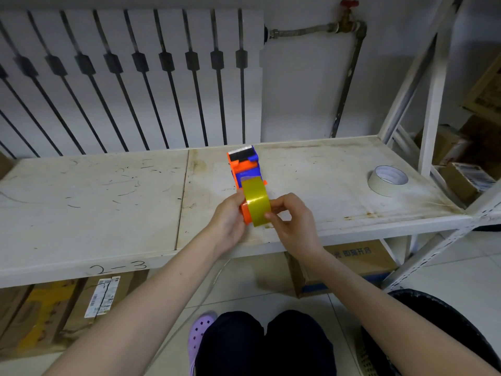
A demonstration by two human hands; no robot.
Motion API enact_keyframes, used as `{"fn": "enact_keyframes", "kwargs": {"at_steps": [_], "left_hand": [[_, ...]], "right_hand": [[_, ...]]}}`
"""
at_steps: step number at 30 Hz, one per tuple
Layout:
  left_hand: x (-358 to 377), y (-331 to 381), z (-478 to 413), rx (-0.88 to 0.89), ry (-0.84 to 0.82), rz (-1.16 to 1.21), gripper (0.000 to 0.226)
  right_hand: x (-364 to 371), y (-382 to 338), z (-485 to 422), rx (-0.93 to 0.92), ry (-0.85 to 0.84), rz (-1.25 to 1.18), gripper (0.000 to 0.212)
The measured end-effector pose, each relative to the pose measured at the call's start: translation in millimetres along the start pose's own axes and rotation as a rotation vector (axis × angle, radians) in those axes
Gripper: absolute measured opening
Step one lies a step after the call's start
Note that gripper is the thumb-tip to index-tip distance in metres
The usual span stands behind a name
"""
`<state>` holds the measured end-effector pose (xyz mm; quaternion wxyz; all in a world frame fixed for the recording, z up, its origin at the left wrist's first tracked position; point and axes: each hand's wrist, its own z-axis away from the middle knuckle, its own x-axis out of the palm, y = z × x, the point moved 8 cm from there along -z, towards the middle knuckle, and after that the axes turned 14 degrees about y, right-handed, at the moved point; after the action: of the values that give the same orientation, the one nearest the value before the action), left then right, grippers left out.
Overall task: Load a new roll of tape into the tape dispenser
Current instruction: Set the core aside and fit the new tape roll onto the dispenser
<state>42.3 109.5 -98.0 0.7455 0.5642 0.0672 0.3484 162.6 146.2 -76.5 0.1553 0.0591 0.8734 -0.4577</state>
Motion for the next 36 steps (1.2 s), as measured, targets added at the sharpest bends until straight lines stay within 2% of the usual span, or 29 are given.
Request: {"fn": "enact_keyframes", "kwargs": {"at_steps": [2,6,7,10,11,14,16,20,22,25,29,32,34,36], "left_hand": [[0.7,0.3,-0.9,-0.036,-0.02,0.019,0.038],[-5.4,-6.4,-2.9,-0.132,-0.034,0.07,0.066],[-5.3,-8.2,-1.8,-0.134,-0.042,0.066,0.064],[-6.3,-10.3,-0.5,-0.046,-0.037,-0.042,0.032],[-5.9,-10.2,-0.1,-0.02,-0.036,-0.067,0.029],[-3.1,-10.0,0.8,0.014,-0.042,-0.088,0.032],[-0.9,-9.7,0.8,0.027,-0.044,-0.1,0.032],[2.2,-7.6,-0.1,0.017,-0.052,-0.12,0.025],[1.1,-5.9,-1.9,0.003,-0.04,-0.122,0.018],[-1.0,-4.8,-4.3,0.032,-0.011,-0.207,0.018],[-3.2,-7.8,-4.2,0.034,0.004,-0.227,0.015],[-4.6,-7.9,-4.2,0.038,-0.011,-0.239,0.021],[-7.1,-7.6,-4.5,0.035,-0.006,-0.268,0.028],[-7.9,-7.7,-4.7,0.028,-0.018,-0.288,0.031]], "right_hand": [[3.2,-2.7,3.2,-0.012,-0.019,-0.011,0.015],[9.2,-2.4,2.0,0.028,-0.078,-0.029,0.021],[10.0,-1.5,1.0,0.047,-0.092,-0.036,0.023],[10.9,4.0,-0.6,0.159,-0.138,-0.089,0.028],[11.0,6.4,-0.9,0.21,-0.147,-0.106,0.03],[12.7,19.3,-0.9,0.351,-0.18,-0.037,0.037],[17.6,27.2,1.9,0.378,-0.254,0.045,0.037],[22.9,24.4,6.2,0.274,-0.315,0.009,0.022],[21.3,23.4,8.0,0.242,-0.314,0.014,0.024],[20.6,23.0,11.4,0.238,-0.309,0.008,0.024],[19.6,18.2,5.3,0.195,-0.405,0.122,0.018],[-1.6,14.2,-18.3,0.176,-0.242,0.181,0.02],[-14.5,7.4,-32.7,0.088,-0.114,0.203,0.021],[-13.3,-0.9,-37.4,-0.03,-0.113,0.236,0.024]]}}
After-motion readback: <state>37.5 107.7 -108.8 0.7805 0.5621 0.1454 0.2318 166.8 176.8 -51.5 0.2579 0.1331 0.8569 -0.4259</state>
